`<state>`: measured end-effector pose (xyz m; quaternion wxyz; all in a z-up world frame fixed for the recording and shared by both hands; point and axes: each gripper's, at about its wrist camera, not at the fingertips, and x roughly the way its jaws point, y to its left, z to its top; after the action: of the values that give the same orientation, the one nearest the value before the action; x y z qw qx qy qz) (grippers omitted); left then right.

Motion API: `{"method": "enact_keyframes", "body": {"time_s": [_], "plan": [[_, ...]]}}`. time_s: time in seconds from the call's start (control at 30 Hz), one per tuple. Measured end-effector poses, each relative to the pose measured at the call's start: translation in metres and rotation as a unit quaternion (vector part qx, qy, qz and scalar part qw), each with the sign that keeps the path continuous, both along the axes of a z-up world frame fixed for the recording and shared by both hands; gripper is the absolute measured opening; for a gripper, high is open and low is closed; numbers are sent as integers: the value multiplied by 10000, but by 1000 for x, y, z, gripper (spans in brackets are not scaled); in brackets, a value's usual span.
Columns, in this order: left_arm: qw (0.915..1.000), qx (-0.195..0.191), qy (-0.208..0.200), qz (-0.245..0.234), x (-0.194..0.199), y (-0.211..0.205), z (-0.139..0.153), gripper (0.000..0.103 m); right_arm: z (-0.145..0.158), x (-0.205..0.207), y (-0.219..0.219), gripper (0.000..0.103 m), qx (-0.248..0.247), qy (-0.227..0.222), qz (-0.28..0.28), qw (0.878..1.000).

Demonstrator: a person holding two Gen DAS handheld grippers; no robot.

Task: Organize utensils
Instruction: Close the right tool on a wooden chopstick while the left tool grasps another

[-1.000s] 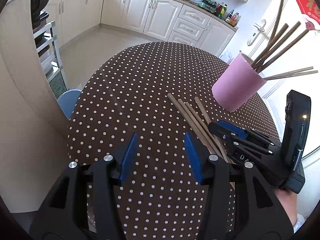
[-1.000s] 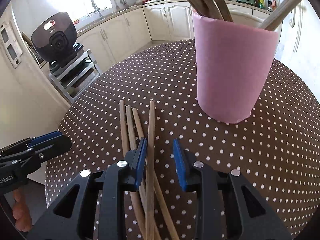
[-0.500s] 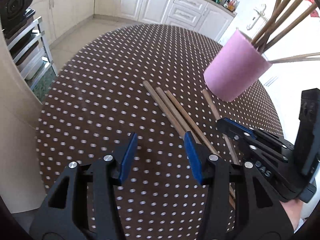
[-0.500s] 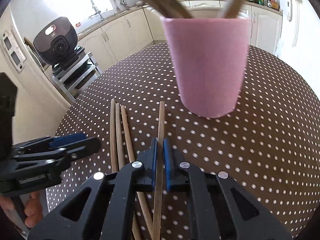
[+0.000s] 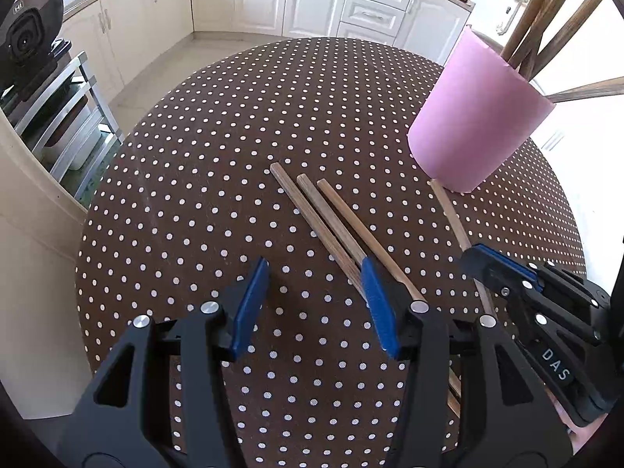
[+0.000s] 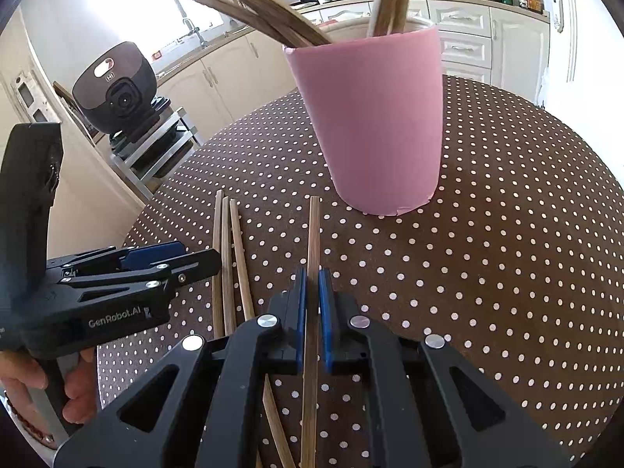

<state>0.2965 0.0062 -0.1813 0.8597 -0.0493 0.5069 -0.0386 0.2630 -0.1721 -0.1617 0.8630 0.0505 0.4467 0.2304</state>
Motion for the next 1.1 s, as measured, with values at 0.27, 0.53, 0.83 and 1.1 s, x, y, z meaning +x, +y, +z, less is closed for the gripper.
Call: {"method": "enact_keyframes", "body": {"time_s": [0.27, 0.53, 0.83, 1.1], "plan": [[9997, 45, 132, 190, 11, -4, -2, 53, 0, -3, -8, 6, 72, 35, -31, 10000], [9997, 228, 126, 25, 8, -5, -1, 49, 4, -6, -7, 6, 94, 29, 27, 9999], [9985, 386, 106, -370, 1, -10, -1, 33, 0, -3, -3, 9, -69, 184, 27, 9998], [9969, 663, 182, -376, 11, -12, -1, 23, -3, 11, 13, 9, -244, 260, 66, 9993]]}}
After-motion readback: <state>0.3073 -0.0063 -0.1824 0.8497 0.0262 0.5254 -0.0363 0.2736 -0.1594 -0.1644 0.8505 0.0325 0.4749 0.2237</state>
